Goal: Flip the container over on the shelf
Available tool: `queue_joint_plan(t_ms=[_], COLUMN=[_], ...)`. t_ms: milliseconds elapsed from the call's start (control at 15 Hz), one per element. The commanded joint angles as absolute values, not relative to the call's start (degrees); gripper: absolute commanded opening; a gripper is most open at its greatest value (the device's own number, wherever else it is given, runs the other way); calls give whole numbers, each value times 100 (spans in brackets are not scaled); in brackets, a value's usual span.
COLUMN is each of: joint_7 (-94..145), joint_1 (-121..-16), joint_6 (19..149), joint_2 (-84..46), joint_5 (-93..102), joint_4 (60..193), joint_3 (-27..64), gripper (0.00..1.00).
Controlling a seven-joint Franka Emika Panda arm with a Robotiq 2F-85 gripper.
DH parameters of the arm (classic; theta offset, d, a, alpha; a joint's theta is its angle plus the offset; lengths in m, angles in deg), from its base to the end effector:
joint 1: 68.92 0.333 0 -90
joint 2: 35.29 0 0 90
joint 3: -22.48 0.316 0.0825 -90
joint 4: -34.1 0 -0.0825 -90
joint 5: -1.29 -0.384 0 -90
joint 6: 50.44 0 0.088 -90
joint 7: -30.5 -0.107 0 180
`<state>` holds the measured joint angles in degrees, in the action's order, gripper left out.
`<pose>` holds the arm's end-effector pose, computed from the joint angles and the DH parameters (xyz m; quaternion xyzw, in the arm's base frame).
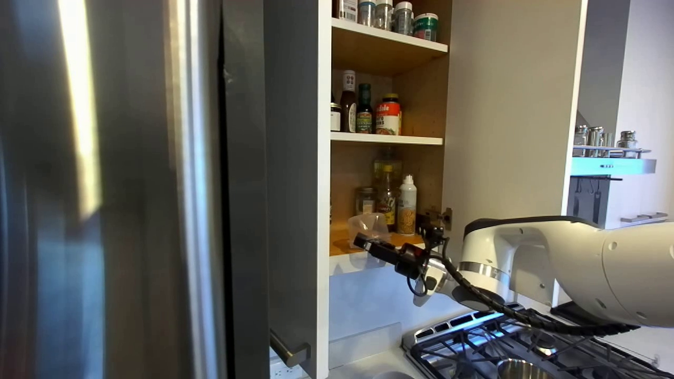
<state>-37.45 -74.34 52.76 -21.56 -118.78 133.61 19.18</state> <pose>0.6621 -0.0240 0.5392 -0.2270 0.5245 0.4419 0.6915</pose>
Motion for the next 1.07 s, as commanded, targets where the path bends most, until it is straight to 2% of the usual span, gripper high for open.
queue_joint_plan(t_ms=[0,600,1000], joint_7=[-3878,-4065,-3890], joint_1=[-7406,-7373,-7427], joint_6=[5580,5980,5806], joint_2=[-2119,-2162,-2193], joint_5=[-11574,-10689,-10842], joint_4=[13303,13120,13069], joint_3=[1928,1903,1938], gripper=[100,100,100])
